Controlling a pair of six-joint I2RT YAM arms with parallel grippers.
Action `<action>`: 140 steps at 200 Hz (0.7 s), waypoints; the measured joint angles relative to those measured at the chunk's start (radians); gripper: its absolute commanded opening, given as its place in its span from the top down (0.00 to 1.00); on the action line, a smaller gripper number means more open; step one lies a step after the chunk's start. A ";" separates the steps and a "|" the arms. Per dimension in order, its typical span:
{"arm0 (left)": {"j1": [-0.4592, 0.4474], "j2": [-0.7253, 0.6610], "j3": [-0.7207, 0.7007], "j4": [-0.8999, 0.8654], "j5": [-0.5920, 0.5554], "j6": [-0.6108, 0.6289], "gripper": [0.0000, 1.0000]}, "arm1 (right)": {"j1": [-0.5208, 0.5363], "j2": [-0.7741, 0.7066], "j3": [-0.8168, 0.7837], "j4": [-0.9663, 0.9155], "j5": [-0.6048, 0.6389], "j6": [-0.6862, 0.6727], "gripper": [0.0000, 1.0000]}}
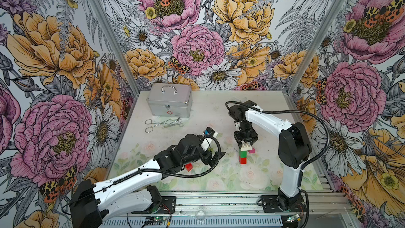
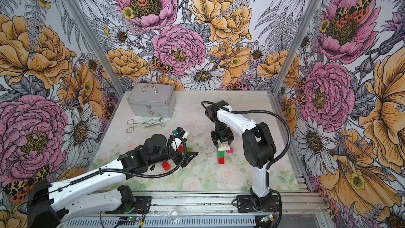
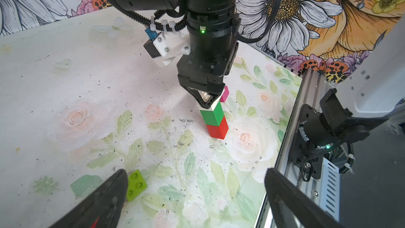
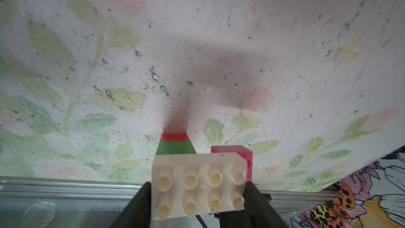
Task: Assemble the letter r with lego
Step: Adjust the lego brick at the center of the board.
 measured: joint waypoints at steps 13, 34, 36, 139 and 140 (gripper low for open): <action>0.000 -0.016 -0.006 -0.004 0.000 0.000 0.01 | 0.000 0.020 0.002 0.005 0.000 0.000 0.32; 0.001 -0.040 -0.008 -0.011 0.000 0.000 0.01 | -0.002 0.035 0.015 0.012 0.001 0.003 0.26; 0.001 -0.042 -0.008 -0.011 0.000 0.000 0.01 | -0.002 0.036 0.017 0.013 0.001 0.002 0.26; 0.002 -0.119 -0.026 -0.019 -0.065 -0.023 0.01 | 0.003 -0.139 -0.058 0.186 0.050 0.081 0.23; 0.002 -0.121 -0.026 -0.019 -0.068 -0.023 0.01 | 0.003 -0.145 -0.062 0.189 0.050 0.082 0.24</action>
